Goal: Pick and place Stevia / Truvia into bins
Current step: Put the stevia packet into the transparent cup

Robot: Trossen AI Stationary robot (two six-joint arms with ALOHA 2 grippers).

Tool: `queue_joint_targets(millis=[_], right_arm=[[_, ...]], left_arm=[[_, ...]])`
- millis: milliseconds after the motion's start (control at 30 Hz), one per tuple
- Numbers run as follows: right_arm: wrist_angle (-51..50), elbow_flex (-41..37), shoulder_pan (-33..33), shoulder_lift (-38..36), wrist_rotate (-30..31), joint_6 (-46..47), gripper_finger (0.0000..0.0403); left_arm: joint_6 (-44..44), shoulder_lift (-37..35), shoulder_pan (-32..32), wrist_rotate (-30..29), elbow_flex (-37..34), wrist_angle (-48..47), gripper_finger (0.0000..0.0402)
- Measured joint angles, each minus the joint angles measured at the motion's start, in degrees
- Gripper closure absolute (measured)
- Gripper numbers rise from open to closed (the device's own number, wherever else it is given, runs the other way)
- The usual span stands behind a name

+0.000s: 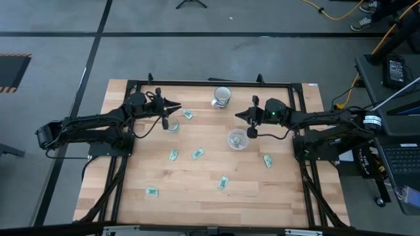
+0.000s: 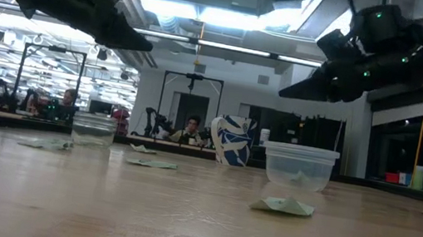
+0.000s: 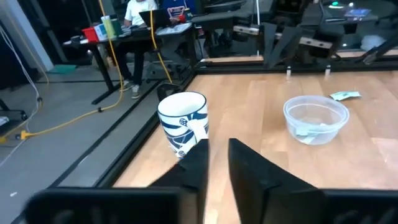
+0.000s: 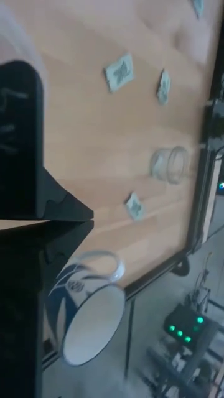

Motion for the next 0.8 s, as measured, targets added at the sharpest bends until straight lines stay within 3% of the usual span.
queue_joint_targets(millis=[200, 333, 500, 800], right_arm=[[4.8, 0.0, -3.4, 4.4, -4.6, 0.0, 0.0399], [9.8, 0.0, -4.8, 6.6, -7.5, 0.2, 0.0401], [10.8, 0.0, -5.2, 7.0, -7.5, 1.8, 0.0401], [11.5, 0.0, -5.2, 7.0, -3.3, 1.9, 0.039]], left_arm=[[0.7, 0.0, 0.0, -0.1, 0.0, -0.1, 0.0258], [-1.2, 0.0, 0.0, -2.3, 0.0, -1.0, 0.0224], [-12.3, 0.0, 0.0, -7.6, 0.1, -2.1, 0.0215], [-16.2, 5.5, 0.0, -10.2, 7.8, -15.1, 0.0217]])
